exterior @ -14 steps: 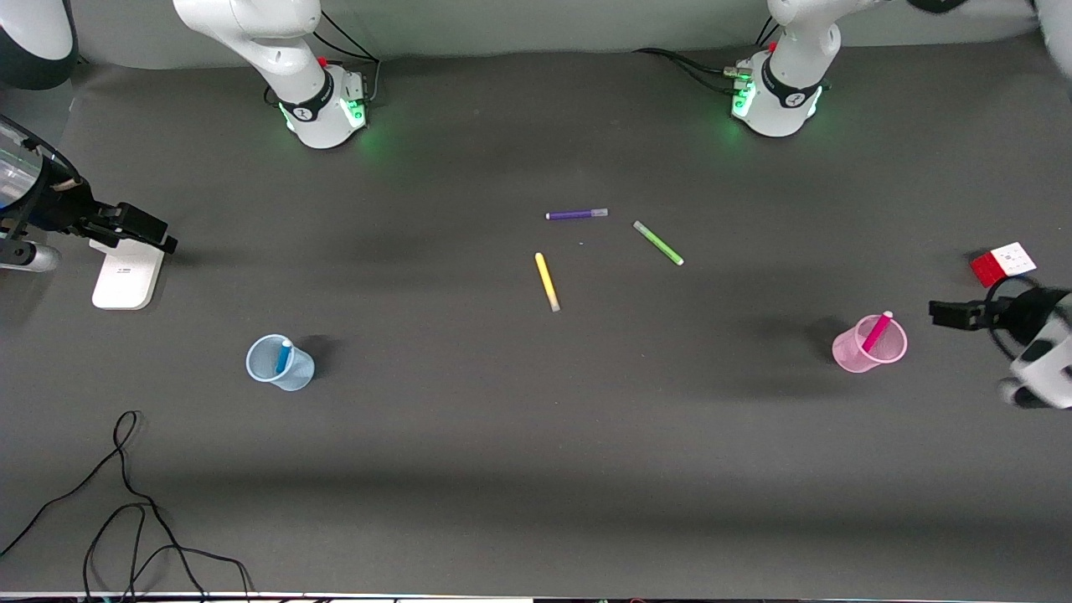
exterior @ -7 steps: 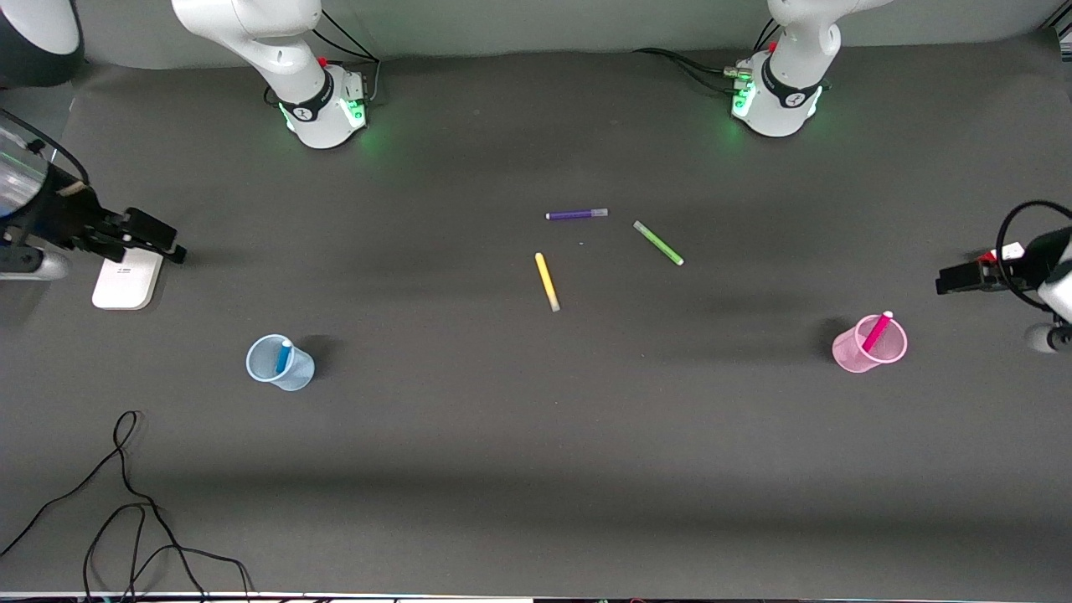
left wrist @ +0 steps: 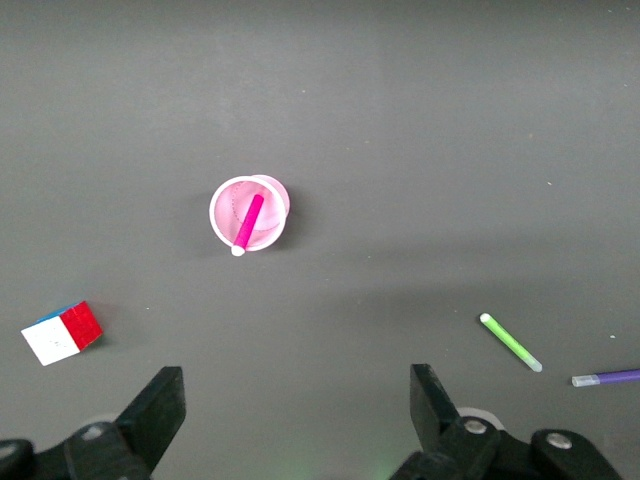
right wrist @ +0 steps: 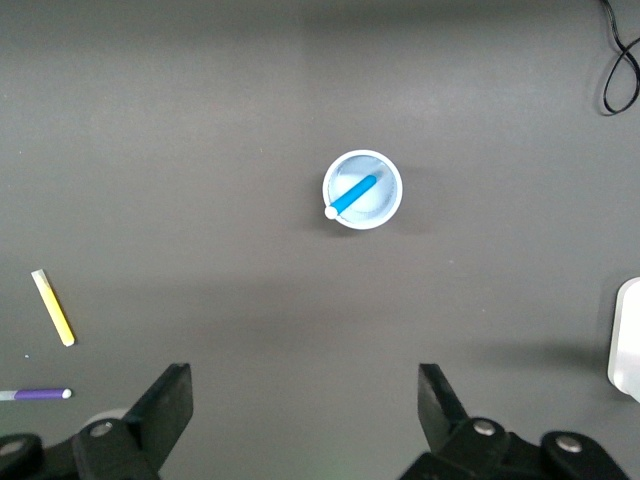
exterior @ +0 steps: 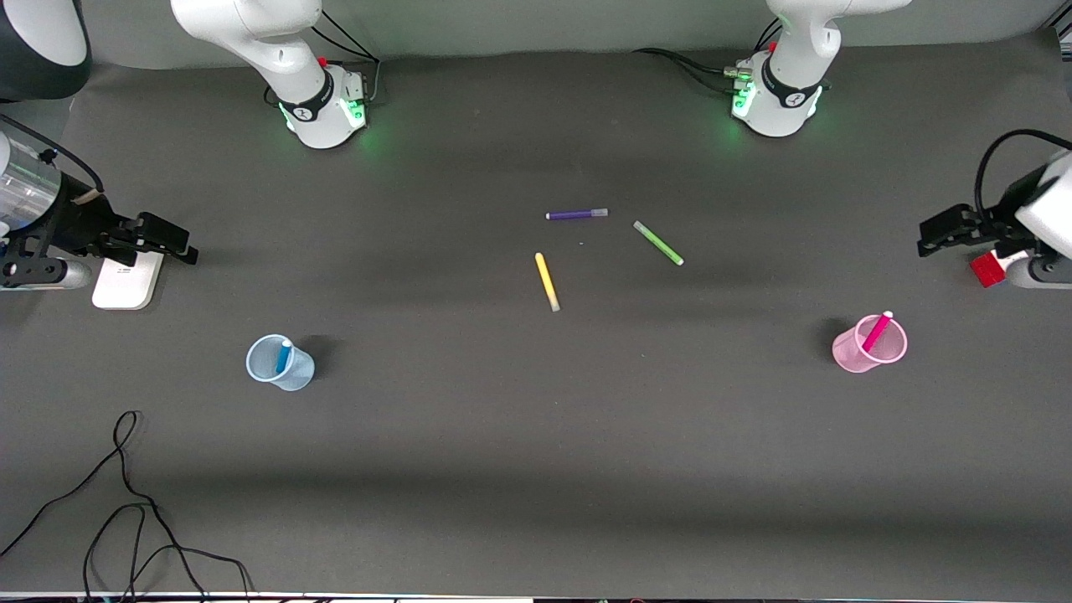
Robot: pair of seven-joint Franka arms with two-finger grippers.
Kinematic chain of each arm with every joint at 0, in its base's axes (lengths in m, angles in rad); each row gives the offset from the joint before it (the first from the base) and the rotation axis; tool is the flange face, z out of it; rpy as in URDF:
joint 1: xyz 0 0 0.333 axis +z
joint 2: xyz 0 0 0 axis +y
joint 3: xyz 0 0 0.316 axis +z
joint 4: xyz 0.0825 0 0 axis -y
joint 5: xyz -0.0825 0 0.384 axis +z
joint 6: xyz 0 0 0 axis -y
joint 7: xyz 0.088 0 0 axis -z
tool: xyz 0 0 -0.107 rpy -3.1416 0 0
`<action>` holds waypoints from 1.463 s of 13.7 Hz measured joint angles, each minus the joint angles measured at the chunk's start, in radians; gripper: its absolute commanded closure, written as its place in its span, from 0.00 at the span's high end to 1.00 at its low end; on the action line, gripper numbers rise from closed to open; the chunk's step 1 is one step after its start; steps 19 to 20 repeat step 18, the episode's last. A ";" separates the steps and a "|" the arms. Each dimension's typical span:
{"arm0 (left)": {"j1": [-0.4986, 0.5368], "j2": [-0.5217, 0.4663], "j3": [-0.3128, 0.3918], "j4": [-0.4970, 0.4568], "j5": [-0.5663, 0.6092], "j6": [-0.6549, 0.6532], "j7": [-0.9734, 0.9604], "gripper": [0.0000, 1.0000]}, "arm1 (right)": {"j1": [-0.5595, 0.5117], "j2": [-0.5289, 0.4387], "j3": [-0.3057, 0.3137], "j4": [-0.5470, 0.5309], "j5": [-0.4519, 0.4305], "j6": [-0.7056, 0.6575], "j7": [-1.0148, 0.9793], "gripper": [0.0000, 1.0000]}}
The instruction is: Place pink and blue markers in matching cups
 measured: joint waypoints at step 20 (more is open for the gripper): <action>-0.020 -0.001 0.020 -0.007 -0.007 0.001 0.000 1.00 | 0.049 -0.004 -0.059 0.017 0.000 -0.037 -0.003 1.00</action>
